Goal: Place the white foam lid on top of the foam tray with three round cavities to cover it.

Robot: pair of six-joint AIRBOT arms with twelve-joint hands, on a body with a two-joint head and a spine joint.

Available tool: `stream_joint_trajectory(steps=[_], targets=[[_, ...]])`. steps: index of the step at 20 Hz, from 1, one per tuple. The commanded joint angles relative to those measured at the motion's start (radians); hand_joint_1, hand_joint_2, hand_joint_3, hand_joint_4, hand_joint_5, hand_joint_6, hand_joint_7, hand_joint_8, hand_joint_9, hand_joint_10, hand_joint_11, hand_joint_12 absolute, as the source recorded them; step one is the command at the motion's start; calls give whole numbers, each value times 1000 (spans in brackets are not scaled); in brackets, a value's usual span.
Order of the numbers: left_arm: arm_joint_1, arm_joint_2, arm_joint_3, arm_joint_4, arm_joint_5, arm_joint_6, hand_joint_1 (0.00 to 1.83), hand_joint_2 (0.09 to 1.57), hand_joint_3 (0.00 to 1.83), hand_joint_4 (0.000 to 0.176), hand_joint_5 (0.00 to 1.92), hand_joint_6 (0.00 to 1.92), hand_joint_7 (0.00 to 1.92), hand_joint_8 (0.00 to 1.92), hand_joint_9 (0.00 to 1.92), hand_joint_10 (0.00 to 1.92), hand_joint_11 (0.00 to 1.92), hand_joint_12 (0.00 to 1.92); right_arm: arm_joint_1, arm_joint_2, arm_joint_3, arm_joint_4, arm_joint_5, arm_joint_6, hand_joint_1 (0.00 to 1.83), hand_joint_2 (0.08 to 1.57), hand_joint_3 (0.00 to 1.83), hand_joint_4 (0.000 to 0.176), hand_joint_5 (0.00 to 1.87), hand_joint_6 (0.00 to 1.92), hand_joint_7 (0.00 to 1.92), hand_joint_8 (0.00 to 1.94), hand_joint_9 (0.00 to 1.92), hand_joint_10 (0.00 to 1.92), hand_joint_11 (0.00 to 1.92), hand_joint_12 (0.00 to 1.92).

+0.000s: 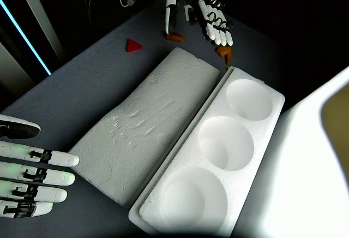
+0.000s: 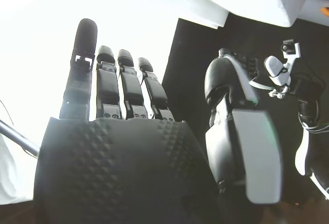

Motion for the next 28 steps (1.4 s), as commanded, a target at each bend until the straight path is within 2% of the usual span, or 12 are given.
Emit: stream_joint_trajectory(steps=[1,3,4,7,11,15,19,28], targets=[[-3,9,-6,-30,-120,1,455,1075,16,9,0,0,0,0,0,0,0,0,-1,11,1,24,151,1,626,1204,45,0,0,0,0,0,0,0,0,0],[6,13,-13,-48,-119,9,438,1057,5,7,0,0,0,0,0,0,0,0,-14,8,-6,44,165,1,633,1202,32,0,0,0,0,0,0,0,0,0],[13,17,-20,-62,-119,16,451,1045,0,0,0,0,0,0,0,0,0,0,-16,3,-7,52,167,1,593,1200,27,0,0,0,0,0,0,0,43,21],[42,37,-36,-103,-110,36,495,1034,0,0,0,0,0,0,0,0,0,0,-22,-11,-7,78,167,-2,483,1180,11,0,0,0,0,0,0,0,11,20],[81,70,-48,-130,-54,49,422,1021,0,0,0,0,0,0,0,0,0,0,-45,-29,-3,118,156,-3,466,1163,1,0,0,0,0,0,0,0,0,0],[106,71,-50,-137,2,54,327,1020,0,0,0,0,0,0,0,0,0,0,-47,-56,12,135,124,-3,447,1158,0,0,0,0,0,0,0,0,0,0],[122,63,-46,-156,52,75,438,1007,0,0,25,7,0,0,0,0,0,0,-46,-85,29,150,89,-3,477,1172,5,0,0,0,0,0,0,0,0,0],[164,39,-28,-233,104,133,510,962,0,0,61,10,0,0,0,0,0,0,7,-137,80,160,-9,-15,471,1154,0,0,0,0,0,0,0,0,30,16]])
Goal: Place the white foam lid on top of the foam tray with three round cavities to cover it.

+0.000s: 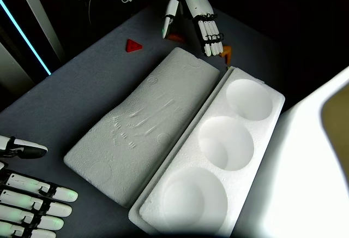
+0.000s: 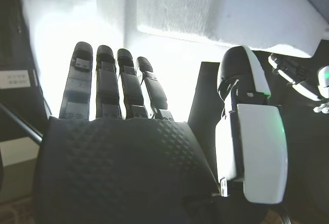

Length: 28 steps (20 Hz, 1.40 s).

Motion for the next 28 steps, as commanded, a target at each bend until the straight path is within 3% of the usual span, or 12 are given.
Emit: stream_joint_trajectory(steps=[1,6,14,15,18,28], targets=[[-6,-5,6,-20,-108,4,527,959,0,0,62,9,0,0,0,0,0,0,9,5,11,9,99,2,468,1158,0,0,0,0,0,0,0,0,22,16],[-6,-39,22,-63,-112,24,583,947,0,0,78,7,0,0,0,0,0,0,38,-30,46,20,50,2,579,1108,0,0,0,0,0,0,0,0,0,0],[-6,-77,43,-109,-125,24,610,946,0,0,68,0,0,0,0,0,0,0,76,-81,90,34,-9,2,554,1105,0,0,0,0,0,0,0,0,49,33],[-5,-80,45,-112,-124,24,611,946,0,0,67,0,0,0,0,0,0,0,80,-85,94,36,-13,2,539,1097,6,0,0,0,0,0,0,0,9,261],[-3,-95,53,-127,-123,24,663,935,0,0,76,3,0,0,0,0,0,0,94,-102,106,52,-29,-16,544,1101,0,0,0,0,0,0,0,0,0,12],[-9,-132,68,-126,-131,-4,625,924,0,0,61,2,0,0,0,0,0,0,126,-144,142,67,-63,-18,566,1055,0,0,0,0,0,0,0,0,0,0]])
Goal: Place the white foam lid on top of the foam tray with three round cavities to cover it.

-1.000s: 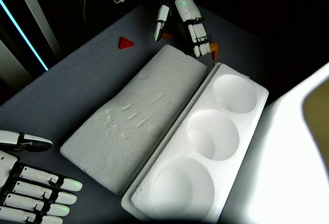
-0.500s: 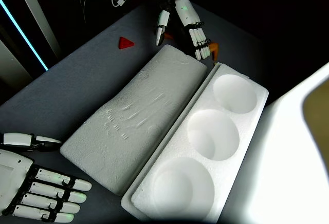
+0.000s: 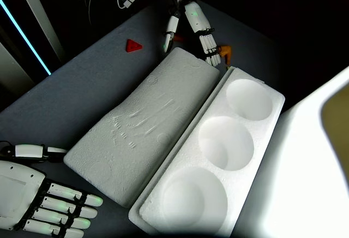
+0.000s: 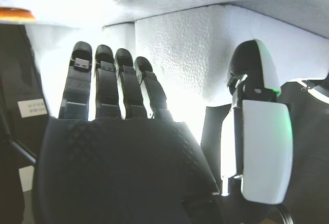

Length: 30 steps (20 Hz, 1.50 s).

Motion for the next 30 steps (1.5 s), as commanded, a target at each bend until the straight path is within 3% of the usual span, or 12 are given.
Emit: stream_joint_trajectory(steps=[1,6,7,8,10,13,14,15,17,23,24,30], targets=[[-8,-6,8,-5,-123,-9,614,925,0,0,55,0,0,0,0,0,0,0,11,5,7,-4,109,3,569,1057,0,0,0,0,0,0,0,0,0,0],[-16,-33,14,-2,-141,-32,590,937,0,0,64,4,0,0,0,0,0,0,22,-3,10,-5,110,3,627,1094,3,0,0,0,0,0,0,0,0,0],[-17,-38,15,-3,-147,-36,496,938,1,0,72,6,0,0,0,0,0,0,24,-4,10,-5,111,3,667,1116,0,0,1,0,0,0,27,4,8,542],[-18,-42,16,-3,-151,-41,496,938,1,0,72,6,0,0,0,0,0,0,24,-4,10,-5,112,3,667,1116,0,0,1,0,0,0,27,4,8,542],[-18,-48,16,-2,-157,-47,434,965,13,0,75,6,0,0,0,0,0,0,24,-5,9,-5,114,5,643,1104,0,0,47,14,18,5,92,34,0,1198],[-13,-51,12,0,-172,-59,382,1029,33,0,116,21,0,0,0,0,0,0,24,-5,7,-12,119,12,577,1132,2,0,98,17,43,6,73,46,0,1314],[-7,-48,8,3,-180,-64,368,1033,30,0,125,23,0,0,0,0,0,0,23,-4,4,-15,124,18,596,1147,0,0,135,23,107,34,14,418,0,1613],[0,-44,1,3,-192,-68,368,1038,30,0,128,23,0,0,0,0,0,0,23,-4,-1,-20,133,24,586,1156,0,0,122,15,84,24,2,409,0,1688],[12,-36,-13,3,-215,-73,385,1045,28,0,126,20,0,0,0,0,0,0,21,-3,-11,-26,157,39,487,1175,4,0,126,16,90,22,0,424,0,1535],[61,0,-71,21,-310,-102,487,1033,7,0,139,16,0,0,0,0,0,0,10,20,-68,-70,233,63,379,1188,0,0,173,40,185,23,0,651,0,1611],[75,9,-86,24,-337,-109,503,1041,10,0,141,15,0,0,0,0,0,0,5,47,-86,-83,251,67,483,1199,3,0,146,37,90,8,0,380,0,1601],[120,60,-160,46,-470,-128,513,1068,15,0,136,8,0,0,0,0,0,0,-75,150,-183,-113,417,97,418,1193,0,0,144,34,91,4,0,334,0,1543]])
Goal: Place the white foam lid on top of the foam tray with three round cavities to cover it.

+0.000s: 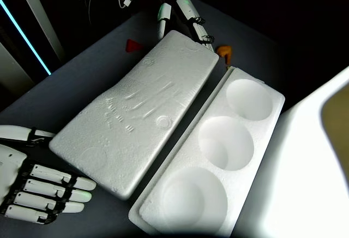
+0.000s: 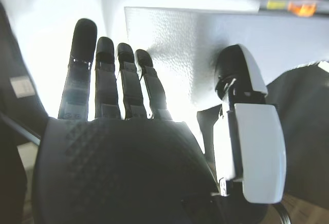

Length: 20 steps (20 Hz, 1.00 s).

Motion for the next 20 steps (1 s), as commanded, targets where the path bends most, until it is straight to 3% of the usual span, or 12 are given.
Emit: stream_joint_trajectory(steps=[1,2,6,7,8,9,10,13,17,18,19,20], targets=[[-11,9,-7,53,-165,-12,483,1067,12,4,140,9,0,0,0,0,0,0,-3,17,-9,-48,177,16,437,1204,1,0,118,13,11,5,0,65,0,1312],[-17,16,-11,63,-176,-12,483,1067,12,4,140,9,0,0,0,0,0,0,-14,24,-16,-52,199,21,437,1204,1,0,118,13,11,5,0,65,0,1312],[-58,35,-14,101,-193,-12,489,1075,12,0,141,8,0,0,0,0,0,0,-16,47,-22,-73,234,22,480,1218,0,0,106,3,0,0,0,42,0,991],[-78,35,-9,111,-187,-10,492,1078,13,0,160,15,0,0,0,0,0,0,-9,48,-17,-74,243,22,470,1202,0,0,147,17,105,15,83,136,0,1229],[-102,31,1,118,-177,-9,485,1081,13,1,165,17,0,0,0,0,0,0,2,49,-9,-72,249,21,446,1199,0,0,158,18,159,12,66,407,0,1497],[-114,29,6,121,-172,-8,485,1081,13,1,165,17,0,0,0,0,0,0,10,49,-4,-72,248,21,446,1199,0,0,158,18,159,12,66,407,0,1497],[-142,21,24,127,-151,-7,464,1076,8,0,177,20,0,0,0,0,0,0,27,49,9,-67,241,21,382,1211,2,0,173,28,207,23,2,775,0,1722],[-223,-6,77,160,-80,0,485,1084,10,0,208,29,0,0,0,0,0,0,71,48,37,-64,202,13,311,1198,0,0,174,46,234,25,0,787,0,1678],[-312,-42,144,178,-19,-4,569,1079,4,0,218,27,0,0,0,0,51,24,160,19,100,-66,119,12,397,1198,0,0,152,68,243,22,0,694,0,1683],[-331,-51,161,179,-7,-4,592,1080,0,0,231,5,1,0,0,0,9,294,188,12,116,-70,97,11,385,1201,1,0,135,70,233,17,0,645,0,1616],[-352,-64,182,179,1,-12,600,1072,0,0,247,6,9,3,0,0,1,350,220,5,129,-72,71,-2,431,1202,1,0,129,73,224,12,0,612,0,1589],[-373,-75,200,178,10,-15,610,1066,0,0,257,3,12,0,0,0,0,281,251,-4,146,-73,43,-9,435,1207,1,0,139,119,273,32,0,805,0,1721]])
